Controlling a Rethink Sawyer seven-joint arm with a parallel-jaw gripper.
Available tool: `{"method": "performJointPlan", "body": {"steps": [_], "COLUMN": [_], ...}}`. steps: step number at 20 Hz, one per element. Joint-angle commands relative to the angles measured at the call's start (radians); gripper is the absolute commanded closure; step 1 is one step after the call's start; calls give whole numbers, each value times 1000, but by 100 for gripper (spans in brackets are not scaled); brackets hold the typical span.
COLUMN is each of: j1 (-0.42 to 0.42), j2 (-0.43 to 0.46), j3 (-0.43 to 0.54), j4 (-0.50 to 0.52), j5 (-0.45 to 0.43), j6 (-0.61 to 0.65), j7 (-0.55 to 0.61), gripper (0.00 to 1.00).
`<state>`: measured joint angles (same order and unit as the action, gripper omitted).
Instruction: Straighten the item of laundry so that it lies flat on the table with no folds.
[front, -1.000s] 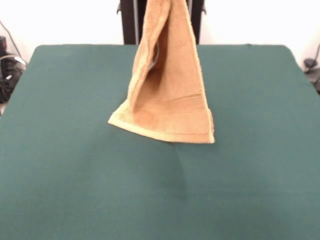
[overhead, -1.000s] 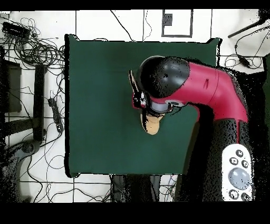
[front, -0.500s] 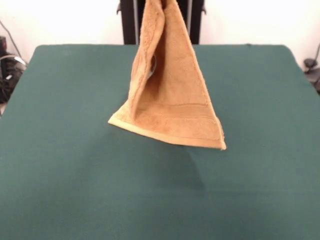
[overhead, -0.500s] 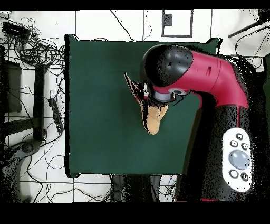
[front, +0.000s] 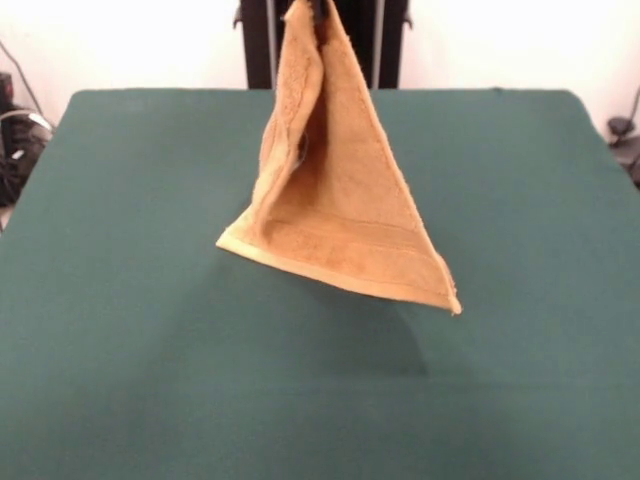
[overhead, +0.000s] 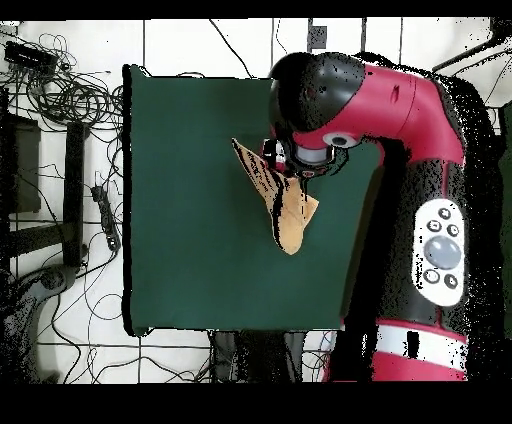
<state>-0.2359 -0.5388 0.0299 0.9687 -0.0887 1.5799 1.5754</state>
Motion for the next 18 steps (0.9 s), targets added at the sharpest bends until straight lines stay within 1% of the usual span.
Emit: {"method": "performJointPlan", "body": {"steps": [1,13,18], "j1": [6,23,21], "j2": [97,232,256], "j3": [140,139,133], "j4": [-126,-388,-442], "j5": [-31,-18,-11], "j6": [127,266,298], "j7": [-87,-44,-50], "gripper": [100,100,100]}}
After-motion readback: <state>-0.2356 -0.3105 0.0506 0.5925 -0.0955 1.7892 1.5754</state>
